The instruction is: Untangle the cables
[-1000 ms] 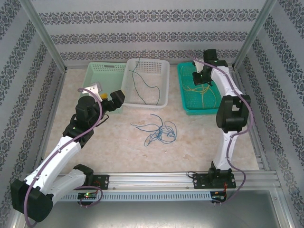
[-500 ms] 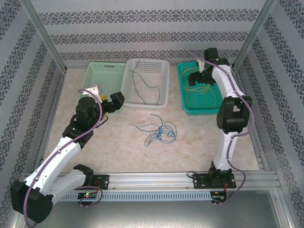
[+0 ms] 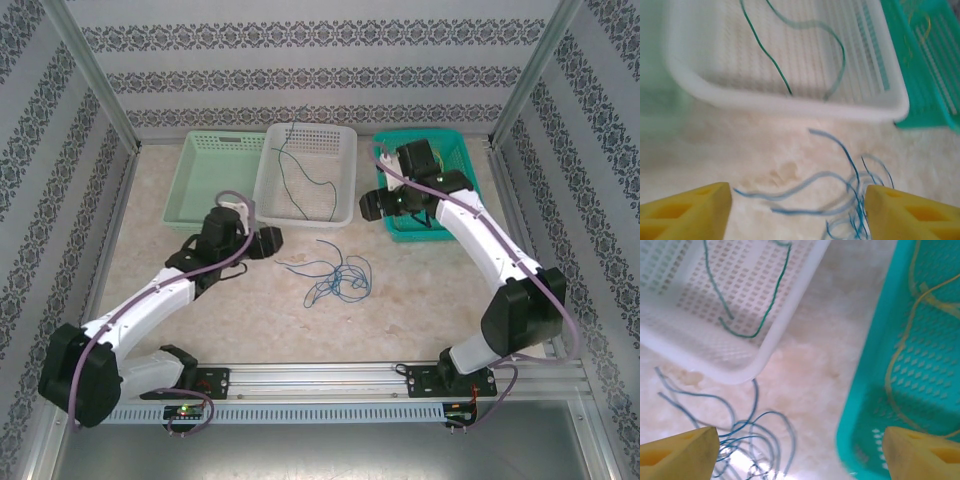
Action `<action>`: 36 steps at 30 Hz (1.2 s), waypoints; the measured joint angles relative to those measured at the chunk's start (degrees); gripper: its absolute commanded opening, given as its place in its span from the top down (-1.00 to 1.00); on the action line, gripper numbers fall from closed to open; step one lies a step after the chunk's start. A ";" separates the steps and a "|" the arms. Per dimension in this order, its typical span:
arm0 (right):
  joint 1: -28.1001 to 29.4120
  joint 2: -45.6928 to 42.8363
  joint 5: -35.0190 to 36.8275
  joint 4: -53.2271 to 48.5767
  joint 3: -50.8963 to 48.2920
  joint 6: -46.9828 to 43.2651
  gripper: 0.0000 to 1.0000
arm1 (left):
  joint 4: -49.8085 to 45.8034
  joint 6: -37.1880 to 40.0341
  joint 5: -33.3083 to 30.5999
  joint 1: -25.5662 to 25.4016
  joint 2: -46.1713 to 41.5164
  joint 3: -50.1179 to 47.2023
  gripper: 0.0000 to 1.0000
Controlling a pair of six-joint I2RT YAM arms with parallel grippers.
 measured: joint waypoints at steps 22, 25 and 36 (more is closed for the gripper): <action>2.19 -6.05 -7.08 10.10 -13.03 9.75 -0.72 | 0.09 12.33 -2.95 -23.76 11.96 -8.31 -0.27; 2.19 -6.32 -7.06 10.23 -13.18 9.73 -0.72 | 0.13 14.56 -5.51 -25.00 13.92 -7.76 -0.26; 1.77 -6.69 -7.04 10.27 -14.80 9.73 -0.75 | 3.32 20.63 -12.07 -26.95 17.88 -5.70 -0.01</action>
